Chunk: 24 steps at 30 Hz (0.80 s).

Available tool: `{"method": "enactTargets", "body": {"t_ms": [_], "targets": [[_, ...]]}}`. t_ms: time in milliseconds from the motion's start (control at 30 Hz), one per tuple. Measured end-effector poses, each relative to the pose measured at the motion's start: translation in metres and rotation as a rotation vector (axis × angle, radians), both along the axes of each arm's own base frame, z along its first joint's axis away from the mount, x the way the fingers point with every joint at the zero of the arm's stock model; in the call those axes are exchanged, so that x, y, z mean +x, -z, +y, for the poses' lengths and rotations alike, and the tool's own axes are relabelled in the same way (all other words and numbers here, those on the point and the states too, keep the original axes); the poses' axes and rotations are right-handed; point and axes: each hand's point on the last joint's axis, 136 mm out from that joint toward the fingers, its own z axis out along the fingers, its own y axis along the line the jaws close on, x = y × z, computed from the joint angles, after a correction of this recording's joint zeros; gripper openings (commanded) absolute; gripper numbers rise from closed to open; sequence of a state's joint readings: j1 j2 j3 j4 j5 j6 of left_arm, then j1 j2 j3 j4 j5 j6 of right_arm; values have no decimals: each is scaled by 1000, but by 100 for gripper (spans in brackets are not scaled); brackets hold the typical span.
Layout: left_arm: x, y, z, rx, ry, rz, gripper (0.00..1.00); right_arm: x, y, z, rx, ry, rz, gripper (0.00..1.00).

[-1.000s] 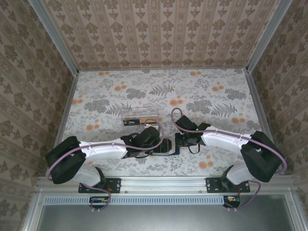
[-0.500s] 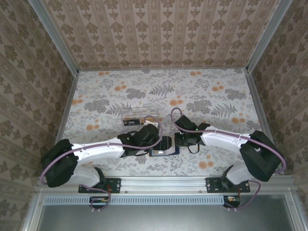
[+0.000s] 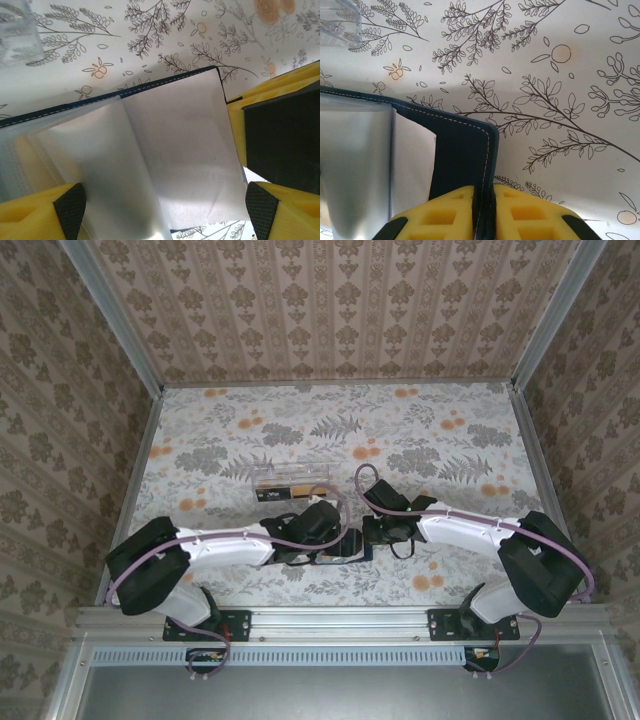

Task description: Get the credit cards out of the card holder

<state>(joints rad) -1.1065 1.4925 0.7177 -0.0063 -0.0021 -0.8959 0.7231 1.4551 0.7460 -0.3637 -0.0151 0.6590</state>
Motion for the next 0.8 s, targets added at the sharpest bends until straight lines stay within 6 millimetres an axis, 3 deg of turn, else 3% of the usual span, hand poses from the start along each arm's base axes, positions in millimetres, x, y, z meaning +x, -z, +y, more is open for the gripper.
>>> {"method": "enactTargets", "body": {"t_ms": [167,433,800], "targets": [[0,-1,0,10,-1,-6,87,0,0,0,-1,0,1,19],[8,-29,12,-25,-47,-68,87,0,0,0,0,0,0,19],[3,4,17,54,-43,-8,87,0,0,0,0,-1,0,19]]}}
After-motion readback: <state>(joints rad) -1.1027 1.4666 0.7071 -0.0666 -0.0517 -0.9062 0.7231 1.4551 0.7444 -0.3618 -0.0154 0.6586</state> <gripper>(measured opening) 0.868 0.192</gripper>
